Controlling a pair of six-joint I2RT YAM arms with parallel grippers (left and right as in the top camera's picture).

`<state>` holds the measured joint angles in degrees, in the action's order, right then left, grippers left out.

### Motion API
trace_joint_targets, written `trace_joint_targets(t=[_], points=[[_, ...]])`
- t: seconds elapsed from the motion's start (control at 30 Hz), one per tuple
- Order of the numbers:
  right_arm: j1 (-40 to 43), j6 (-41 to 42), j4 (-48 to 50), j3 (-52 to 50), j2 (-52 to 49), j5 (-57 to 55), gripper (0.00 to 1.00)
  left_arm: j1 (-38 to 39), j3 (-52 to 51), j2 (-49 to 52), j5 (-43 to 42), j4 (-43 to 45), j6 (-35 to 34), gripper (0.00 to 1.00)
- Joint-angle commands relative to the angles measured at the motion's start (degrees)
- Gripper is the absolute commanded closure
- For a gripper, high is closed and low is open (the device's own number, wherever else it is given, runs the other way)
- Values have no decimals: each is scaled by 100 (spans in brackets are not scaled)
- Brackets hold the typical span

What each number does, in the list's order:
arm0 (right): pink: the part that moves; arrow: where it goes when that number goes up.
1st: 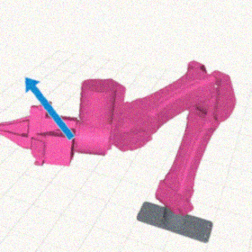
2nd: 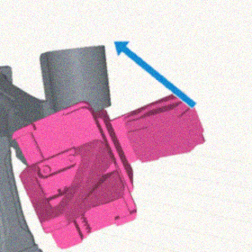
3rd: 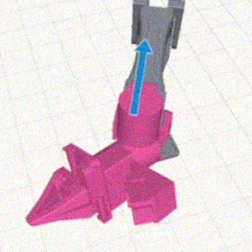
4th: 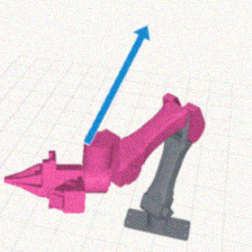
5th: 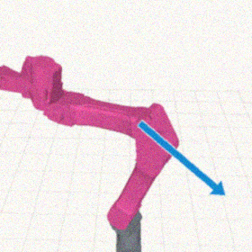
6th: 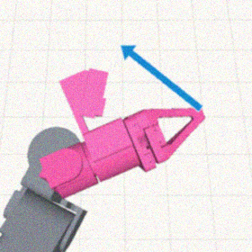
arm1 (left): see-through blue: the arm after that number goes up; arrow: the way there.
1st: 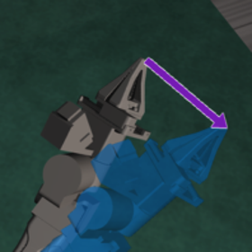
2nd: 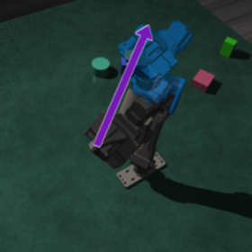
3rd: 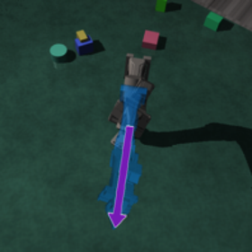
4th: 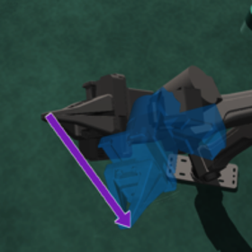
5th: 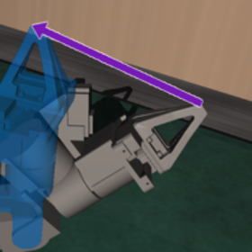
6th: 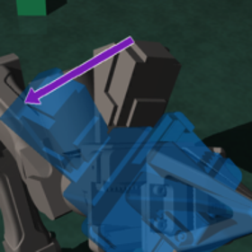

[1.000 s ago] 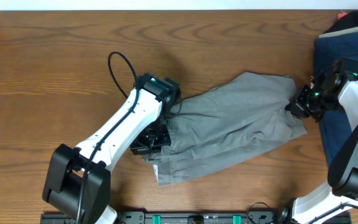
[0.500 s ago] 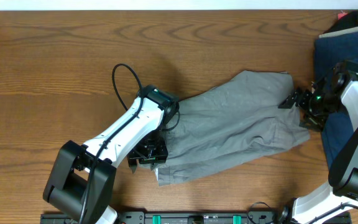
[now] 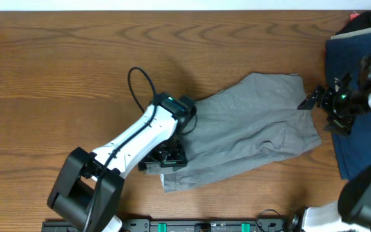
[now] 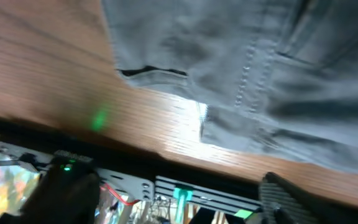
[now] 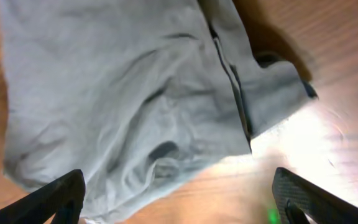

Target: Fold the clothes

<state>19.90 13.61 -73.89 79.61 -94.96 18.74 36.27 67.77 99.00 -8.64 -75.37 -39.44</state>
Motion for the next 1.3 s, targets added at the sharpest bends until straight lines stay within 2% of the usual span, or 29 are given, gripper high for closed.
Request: trace_joint_targets(t=[0.0, 0.17, 0.27, 0.4, 0.53, 0.57, 0.73, 0.87, 1.1, 1.27], points=[[-120, -87, -26, -52, 490, -164, 3, 46, -11, -72, 9, 31, -140, 14], [-428, -31, 96, -660, 723, -219, 1, 28, -11, -72, 26, 197, -138, 14], [-448, 221, 625, -1246, 721, -251, 1, 31, -11, -72, 26, 173, -138, 14], [-219, 743, 1285, -1937, 721, -402, 1, 31, -11, -72, 31, 31, -131, 14], [125, 691, 1690, -2264, 721, -393, 2, 31, -11, -72, 42, -37, -114, 14], [160, 693, 1725, -2306, 719, -393, 4, 31, -11, -72, 55, -33, -114, 14], [103, 693, 2037, -2745, 719, -391, 28, 31, -11, -72, 70, 103, -118, 14], [28, 695, 2468, -3123, 719, -267, 41, 31, -11, -72, 68, 136, -116, 14], [28, 693, 2710, -3355, 719, -229, 41, 31, -11, -72, 68, 111, -116, 14], [28, 693, 2848, -3357, 719, -271, 48, 31, -11, -72, 70, 111, -116, 14]])
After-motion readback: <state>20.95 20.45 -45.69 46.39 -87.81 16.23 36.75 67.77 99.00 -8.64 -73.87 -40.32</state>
